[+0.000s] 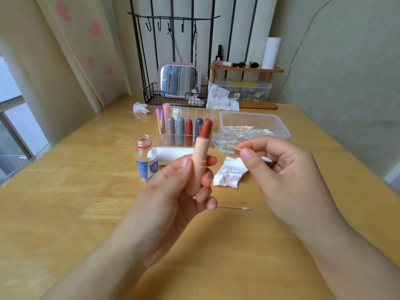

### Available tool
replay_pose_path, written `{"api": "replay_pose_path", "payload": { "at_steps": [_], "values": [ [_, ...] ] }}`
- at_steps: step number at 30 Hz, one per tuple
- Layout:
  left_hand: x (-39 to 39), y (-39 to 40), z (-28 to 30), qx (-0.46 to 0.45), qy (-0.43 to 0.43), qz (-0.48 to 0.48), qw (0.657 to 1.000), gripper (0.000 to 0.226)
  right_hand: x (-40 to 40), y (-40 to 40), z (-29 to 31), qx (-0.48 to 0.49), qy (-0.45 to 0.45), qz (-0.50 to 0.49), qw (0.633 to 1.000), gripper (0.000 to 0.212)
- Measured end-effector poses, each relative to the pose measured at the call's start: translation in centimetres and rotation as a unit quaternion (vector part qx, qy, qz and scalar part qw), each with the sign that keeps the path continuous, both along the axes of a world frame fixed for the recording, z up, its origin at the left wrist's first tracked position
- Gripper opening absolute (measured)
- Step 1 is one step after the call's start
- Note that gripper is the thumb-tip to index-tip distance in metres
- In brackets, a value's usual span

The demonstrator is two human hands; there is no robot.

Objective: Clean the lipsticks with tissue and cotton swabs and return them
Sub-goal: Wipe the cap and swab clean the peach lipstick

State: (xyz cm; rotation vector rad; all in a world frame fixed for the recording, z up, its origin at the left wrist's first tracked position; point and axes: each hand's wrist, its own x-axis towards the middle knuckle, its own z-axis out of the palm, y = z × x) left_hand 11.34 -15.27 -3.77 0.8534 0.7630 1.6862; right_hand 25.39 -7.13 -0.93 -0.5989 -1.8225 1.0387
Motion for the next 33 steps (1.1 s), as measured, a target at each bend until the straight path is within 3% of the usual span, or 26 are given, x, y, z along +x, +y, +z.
{"api": "replay_pose_path", "payload": {
  "at_steps": [7,17,33],
  "values": [
    [0.11,-0.39,0.35,-0.003,0.012,0.026,1.000,0.006,0.04,-0.54,0.50,-0.009,0.003,0.016,1.000,0.018],
    [0.27,-0.46,0.07,-0.011,0.038,0.023,0.999,0.022,-0.11,-0.23,0.05,0.026,0.003,0.038,0.999,0.014],
    [0.37,-0.56,-0.01,0.007,0.108,0.035,0.993,0.021,0.12,-0.32,-0.29,0.182,-0.027,-0.057,0.981,0.015]
  ]
}}
